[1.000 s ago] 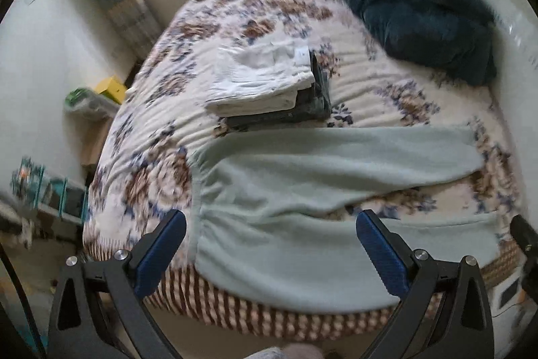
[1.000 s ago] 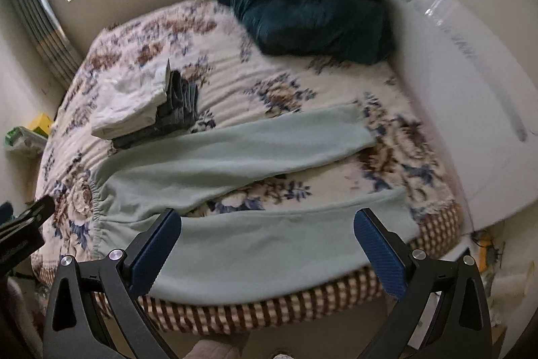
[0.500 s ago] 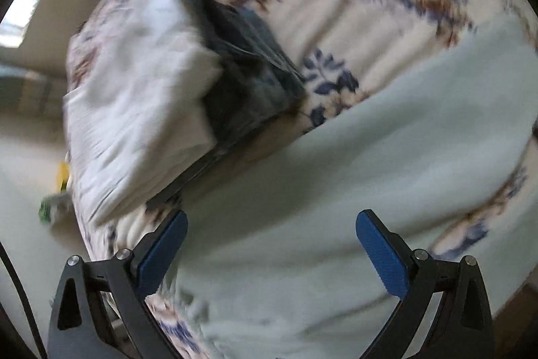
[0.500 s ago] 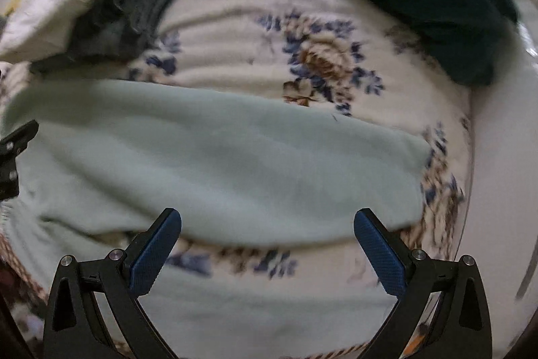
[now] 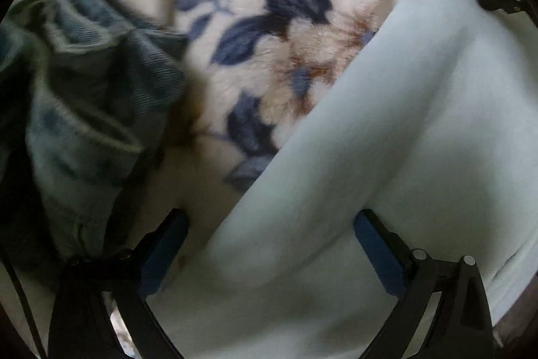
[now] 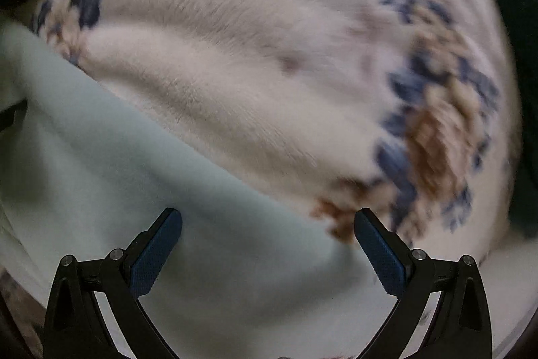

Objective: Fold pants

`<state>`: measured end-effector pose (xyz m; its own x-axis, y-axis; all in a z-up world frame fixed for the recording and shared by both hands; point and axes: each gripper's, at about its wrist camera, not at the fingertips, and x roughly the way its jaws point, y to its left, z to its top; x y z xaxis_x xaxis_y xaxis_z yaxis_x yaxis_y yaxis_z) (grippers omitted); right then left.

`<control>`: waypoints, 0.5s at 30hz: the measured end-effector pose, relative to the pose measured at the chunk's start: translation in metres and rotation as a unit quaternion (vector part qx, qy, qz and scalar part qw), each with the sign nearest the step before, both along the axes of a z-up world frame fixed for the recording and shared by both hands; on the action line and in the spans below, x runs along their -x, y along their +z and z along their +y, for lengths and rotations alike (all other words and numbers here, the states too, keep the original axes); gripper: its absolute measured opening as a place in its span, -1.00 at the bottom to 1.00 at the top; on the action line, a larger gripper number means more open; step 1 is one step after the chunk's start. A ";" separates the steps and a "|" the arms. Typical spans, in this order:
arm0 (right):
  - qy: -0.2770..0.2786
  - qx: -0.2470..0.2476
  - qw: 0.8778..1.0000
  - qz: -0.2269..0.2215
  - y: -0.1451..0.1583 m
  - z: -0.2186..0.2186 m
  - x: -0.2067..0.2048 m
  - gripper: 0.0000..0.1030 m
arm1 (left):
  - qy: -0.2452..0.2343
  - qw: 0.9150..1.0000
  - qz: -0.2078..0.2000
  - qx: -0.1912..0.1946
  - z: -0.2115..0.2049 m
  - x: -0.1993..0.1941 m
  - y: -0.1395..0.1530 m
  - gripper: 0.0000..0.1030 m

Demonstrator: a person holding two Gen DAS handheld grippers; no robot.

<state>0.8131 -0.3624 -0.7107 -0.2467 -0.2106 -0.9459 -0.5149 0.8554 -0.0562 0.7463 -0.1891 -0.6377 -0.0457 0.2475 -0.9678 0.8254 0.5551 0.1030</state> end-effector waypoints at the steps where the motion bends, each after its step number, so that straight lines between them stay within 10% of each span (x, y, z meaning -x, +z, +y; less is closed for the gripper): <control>1: 0.005 -0.007 1.000 0.006 -0.005 0.000 -0.001 0.96 | 0.004 1.000 0.006 0.007 0.000 -0.003 0.001 0.48; 6: -0.011 -0.071 0.997 0.034 -0.002 -0.002 0.002 -0.25 | 0.032 0.998 0.023 0.048 0.013 -0.008 0.037 -0.64; 8: -0.016 -0.064 0.998 0.022 0.005 -0.003 0.008 -0.56 | 0.044 0.997 0.016 0.058 0.021 -0.006 0.056 -0.78; 15: -0.079 -0.069 0.994 -0.041 0.062 -0.019 0.058 -0.74 | 0.143 0.984 -0.027 0.099 0.064 0.029 0.155 -0.86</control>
